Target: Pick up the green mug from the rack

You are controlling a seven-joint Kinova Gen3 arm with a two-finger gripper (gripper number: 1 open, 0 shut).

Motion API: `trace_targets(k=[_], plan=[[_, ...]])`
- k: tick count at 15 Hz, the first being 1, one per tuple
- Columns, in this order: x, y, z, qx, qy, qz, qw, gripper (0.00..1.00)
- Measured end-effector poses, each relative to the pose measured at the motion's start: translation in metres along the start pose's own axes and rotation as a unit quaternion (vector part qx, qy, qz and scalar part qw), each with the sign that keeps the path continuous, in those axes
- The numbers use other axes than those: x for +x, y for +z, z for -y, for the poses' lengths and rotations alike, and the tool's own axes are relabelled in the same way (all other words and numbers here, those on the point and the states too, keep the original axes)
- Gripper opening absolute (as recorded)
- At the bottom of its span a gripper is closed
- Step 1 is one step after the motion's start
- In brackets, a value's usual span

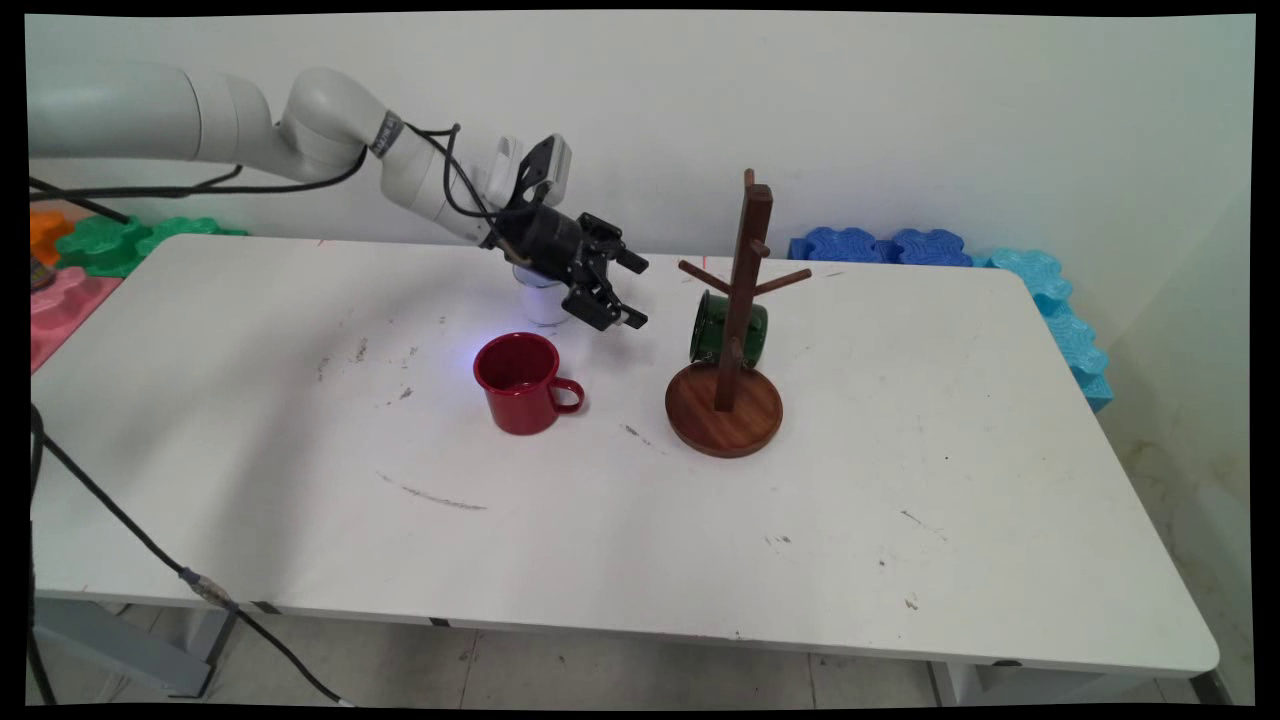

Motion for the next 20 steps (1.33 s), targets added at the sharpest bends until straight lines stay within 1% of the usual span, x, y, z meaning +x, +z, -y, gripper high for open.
trace_targets(k=[4,8,13,20], plan=[[-0.011,0.008,-0.001,-0.004,0.022,-0.023,0.9995,1.00],[-0.016,0.012,-0.002,-0.003,0.033,-0.038,0.9987,1.00],[-0.015,0.019,-0.004,0.002,0.040,-0.059,0.9975,1.00],[-0.012,0.029,-0.005,0.012,0.047,-0.074,0.9961,1.00]])
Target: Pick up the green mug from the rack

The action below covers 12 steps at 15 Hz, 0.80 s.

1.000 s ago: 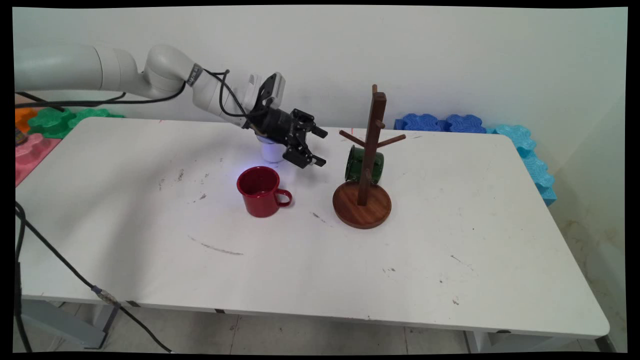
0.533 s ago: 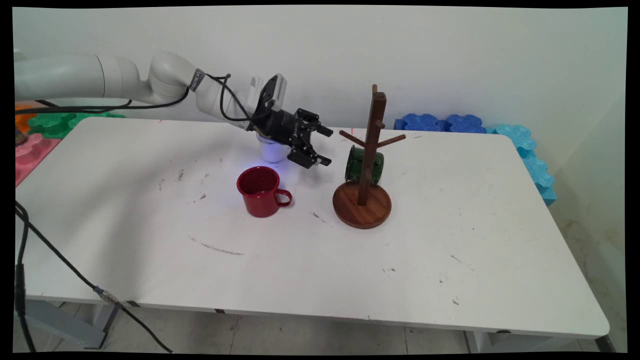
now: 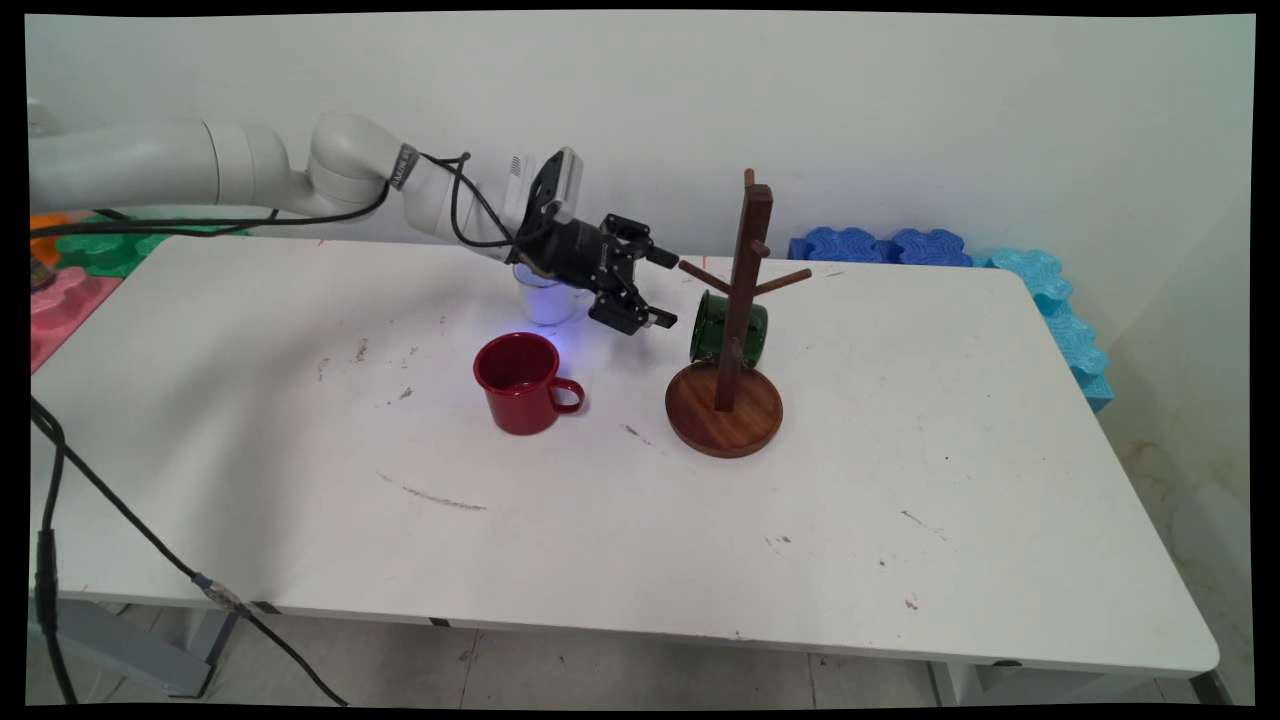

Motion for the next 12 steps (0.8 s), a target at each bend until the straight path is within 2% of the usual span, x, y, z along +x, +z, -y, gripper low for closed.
trace_targets(k=[12], plan=[[0.003,0.024,-0.002,0.009,0.046,-0.011,0.9988,1.00]])
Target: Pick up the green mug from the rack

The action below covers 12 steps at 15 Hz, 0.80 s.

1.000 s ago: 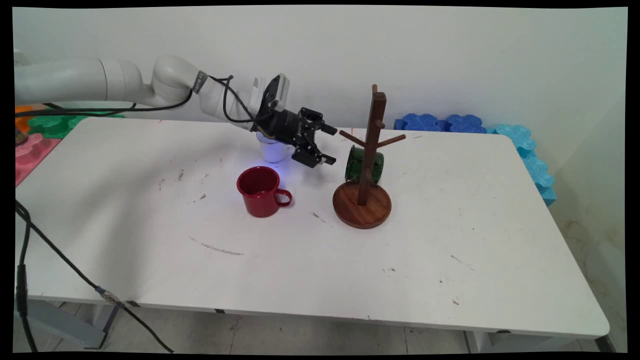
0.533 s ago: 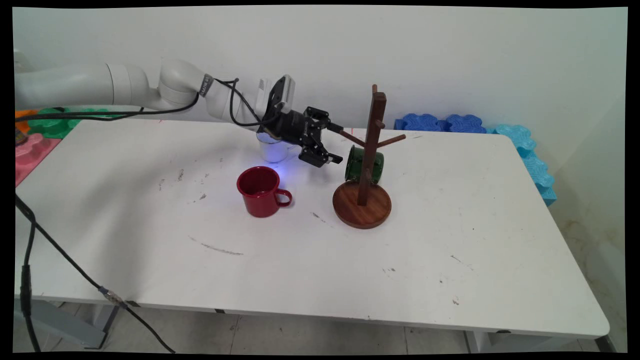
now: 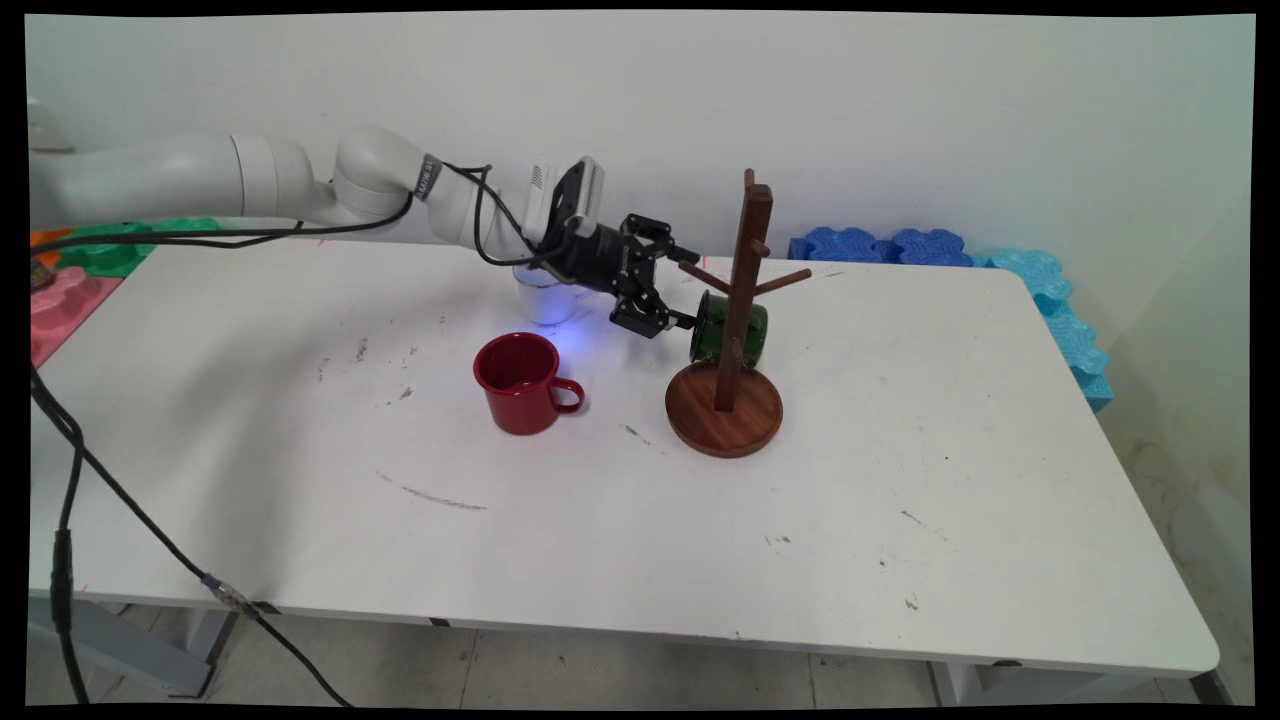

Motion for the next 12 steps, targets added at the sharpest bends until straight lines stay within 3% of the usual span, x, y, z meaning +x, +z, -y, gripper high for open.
trace_targets(k=[12], plan=[[0.008,0.022,0.003,0.001,0.059,-0.006,0.9983,1.00]])
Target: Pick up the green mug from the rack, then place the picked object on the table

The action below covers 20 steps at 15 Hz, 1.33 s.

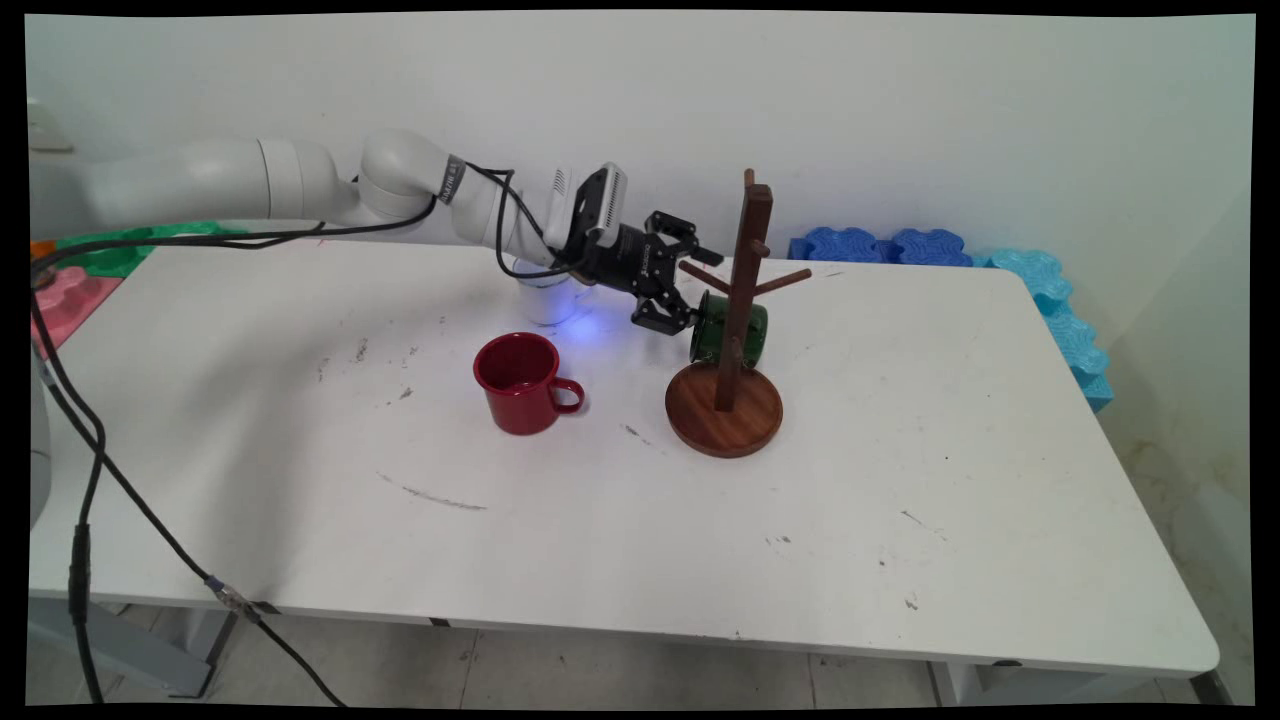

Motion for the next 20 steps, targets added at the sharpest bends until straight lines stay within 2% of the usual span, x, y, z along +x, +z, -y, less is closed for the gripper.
trace_targets(k=[1,20], plan=[[0.001,0.002,0.001,0.000,0.004,-0.001,1.0000,0.00],[0.014,0.012,0.008,-0.008,0.055,-0.011,0.9984,0.00]])
